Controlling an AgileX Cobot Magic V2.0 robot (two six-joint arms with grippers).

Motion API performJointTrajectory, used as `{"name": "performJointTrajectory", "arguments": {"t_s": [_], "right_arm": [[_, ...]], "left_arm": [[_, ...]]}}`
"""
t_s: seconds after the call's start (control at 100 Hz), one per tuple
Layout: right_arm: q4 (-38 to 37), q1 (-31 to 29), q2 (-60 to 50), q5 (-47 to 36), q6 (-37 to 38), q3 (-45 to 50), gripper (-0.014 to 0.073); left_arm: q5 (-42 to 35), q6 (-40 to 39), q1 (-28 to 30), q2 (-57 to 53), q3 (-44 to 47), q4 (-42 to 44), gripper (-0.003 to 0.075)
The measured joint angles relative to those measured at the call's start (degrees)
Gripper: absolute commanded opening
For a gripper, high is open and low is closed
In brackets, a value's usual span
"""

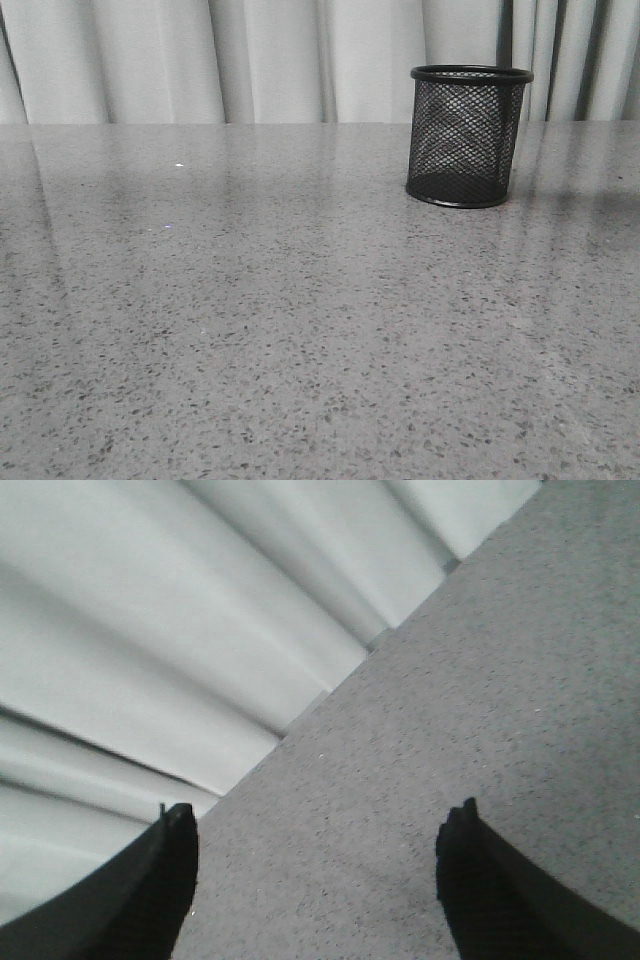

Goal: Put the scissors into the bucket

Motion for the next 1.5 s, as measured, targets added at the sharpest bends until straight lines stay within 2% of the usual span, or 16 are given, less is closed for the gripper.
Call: {"name": "performJointTrajectory", "arguments": {"t_s": [0.15,0.31,0.57,1.04,1.14,1.33,1.39,1.5], "right_arm": [[-9.00,0.00,5.94,4.39,4.48,-7.77,-0.0045],[-14.74,0.00,11.43,8.69,7.01,-13.37,-0.0045],[-16.08,0.00,19.29,12.15,7.50,-18.17,-0.0045],[-16.61,4.06,26.48,12.38,7.50,-18.82,-0.0040],[-16.87,4.06,26.95,12.38,7.50,-18.82,0.0024],[-16.98,4.06,27.08,12.38,7.62,-18.82,0.0283],[-17.09,4.06,27.08,12.38,7.62,-18.93,0.0313],[-18.98,4.06,27.08,12.79,7.62,-19.88,0.0313]], "left_arm": [[0.38,-0.09,5.60,-3.02,-0.06,-1.80,0.0473],[0.48,-0.09,7.61,-5.30,-0.06,-2.13,0.0473],[1.25,-0.09,7.70,-6.22,-0.19,-2.26,0.0473],[1.65,-0.09,7.70,-6.22,-0.19,-2.38,0.0473],[1.65,-0.09,7.70,-6.22,-0.19,-2.38,0.0473],[1.65,-0.09,7.70,-6.22,-0.19,-2.38,0.0473],[1.65,-0.09,7.70,-6.22,-0.19,-2.38,0.0473],[1.65,-0.09,7.70,-6.22,-0.19,-2.38,0.0473]]}}
